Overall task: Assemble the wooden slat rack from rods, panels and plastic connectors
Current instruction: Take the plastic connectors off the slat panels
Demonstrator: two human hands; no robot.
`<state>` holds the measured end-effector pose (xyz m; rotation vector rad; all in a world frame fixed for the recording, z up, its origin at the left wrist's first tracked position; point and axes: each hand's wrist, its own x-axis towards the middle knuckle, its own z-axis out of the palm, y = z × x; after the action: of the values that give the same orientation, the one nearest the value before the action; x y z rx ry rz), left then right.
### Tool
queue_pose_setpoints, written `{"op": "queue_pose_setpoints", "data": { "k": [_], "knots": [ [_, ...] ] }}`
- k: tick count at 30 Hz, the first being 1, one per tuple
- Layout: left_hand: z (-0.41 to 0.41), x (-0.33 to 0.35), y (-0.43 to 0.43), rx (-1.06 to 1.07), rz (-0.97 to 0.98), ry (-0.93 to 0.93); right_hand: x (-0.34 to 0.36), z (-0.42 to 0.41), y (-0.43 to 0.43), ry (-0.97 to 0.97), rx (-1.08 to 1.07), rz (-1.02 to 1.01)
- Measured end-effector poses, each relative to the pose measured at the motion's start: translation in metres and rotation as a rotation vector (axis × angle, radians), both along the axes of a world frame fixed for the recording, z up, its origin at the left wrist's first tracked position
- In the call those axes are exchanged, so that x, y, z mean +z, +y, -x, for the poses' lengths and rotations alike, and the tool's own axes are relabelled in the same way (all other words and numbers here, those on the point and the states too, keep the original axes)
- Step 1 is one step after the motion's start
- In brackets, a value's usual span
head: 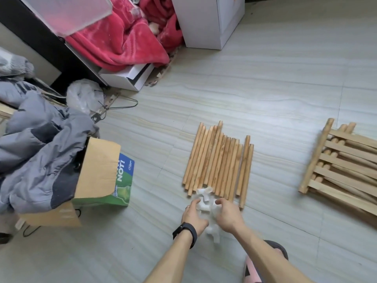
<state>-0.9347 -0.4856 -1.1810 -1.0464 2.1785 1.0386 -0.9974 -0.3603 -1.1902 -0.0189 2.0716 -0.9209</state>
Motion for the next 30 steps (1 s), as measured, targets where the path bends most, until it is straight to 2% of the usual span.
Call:
{"op": "queue_pose_setpoints", "data": {
  "k": [3, 8, 11, 13, 16, 19, 22, 27, 30],
  "knots": [
    [0.000, 0.003, -0.002, -0.068, 0.034, -0.037, 0.005, -0.007, -0.004, 0.031, 0.009, -0.032],
    [0.025, 0.016, -0.001, -0.154, 0.119, -0.022, 0.032, 0.010, 0.008, -0.160, -0.165, 0.131],
    [0.061, 0.033, 0.014, -0.267, 0.209, 0.007, 0.048, 0.048, 0.043, -0.065, -0.104, 0.106],
    [0.093, 0.046, 0.034, -0.327, 0.201, 0.076, 0.064, 0.083, 0.082, 0.053, -0.001, 0.026],
    [0.144, 0.060, 0.086, -0.456, 0.138, 0.220, 0.089, 0.127, 0.170, 0.218, 0.134, -0.233],
    [0.186, 0.065, 0.152, -0.654, 0.129, 0.325, 0.104, 0.144, 0.266, 0.301, 0.156, -0.467],
    [0.213, 0.057, 0.223, -0.834, 0.096, 0.375, 0.098, 0.135, 0.353, 0.265, 0.005, -0.571],
    [0.241, 0.022, 0.325, -1.090, 0.086, 0.358, 0.056, 0.103, 0.443, 0.279, -0.520, -0.558],
    [0.258, 0.002, 0.370, -1.168, 0.048, 0.313, 0.028, 0.097, 0.458, 0.312, -0.605, -0.553]
  ]
}}
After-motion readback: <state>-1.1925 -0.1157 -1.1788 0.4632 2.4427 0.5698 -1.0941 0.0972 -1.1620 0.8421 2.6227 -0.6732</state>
